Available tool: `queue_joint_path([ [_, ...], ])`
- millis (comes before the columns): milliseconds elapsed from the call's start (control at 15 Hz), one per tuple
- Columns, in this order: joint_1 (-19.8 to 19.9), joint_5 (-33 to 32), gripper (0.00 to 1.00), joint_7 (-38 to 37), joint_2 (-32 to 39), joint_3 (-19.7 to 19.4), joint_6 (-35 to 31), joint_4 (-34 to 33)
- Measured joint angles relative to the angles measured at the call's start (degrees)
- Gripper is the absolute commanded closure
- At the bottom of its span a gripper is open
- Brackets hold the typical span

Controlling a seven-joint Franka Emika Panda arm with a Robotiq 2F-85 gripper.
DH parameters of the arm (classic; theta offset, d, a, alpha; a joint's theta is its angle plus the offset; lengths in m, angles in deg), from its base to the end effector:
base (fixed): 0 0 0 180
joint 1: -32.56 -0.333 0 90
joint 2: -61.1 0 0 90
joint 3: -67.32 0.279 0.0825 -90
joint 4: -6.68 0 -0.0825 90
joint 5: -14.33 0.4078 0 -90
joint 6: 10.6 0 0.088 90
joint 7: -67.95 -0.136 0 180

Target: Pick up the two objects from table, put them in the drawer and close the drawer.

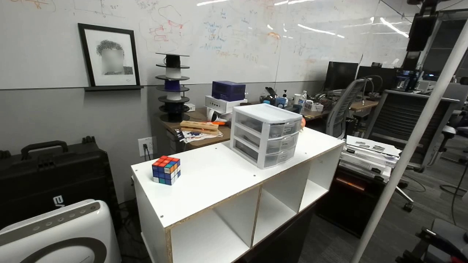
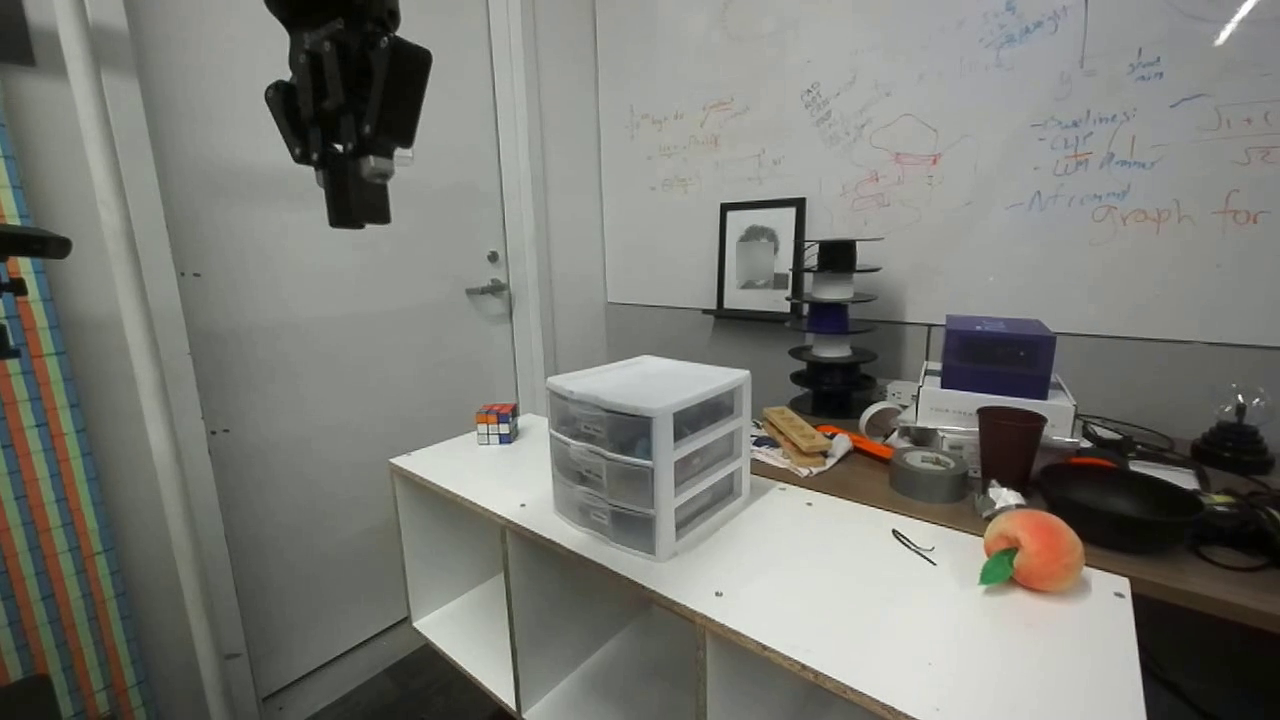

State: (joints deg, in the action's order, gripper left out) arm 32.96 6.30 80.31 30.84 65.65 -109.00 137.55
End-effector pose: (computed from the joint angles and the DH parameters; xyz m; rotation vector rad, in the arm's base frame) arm 0.4288 -0.0330 0.4831 3.0065 0.3123 -0.0810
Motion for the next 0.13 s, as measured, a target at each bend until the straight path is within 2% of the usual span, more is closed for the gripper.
queue_joint_path([
  [133, -0.15, 0.0, 0.71, -0.11, 1.24, 0.15, -0.13, 0.11],
])
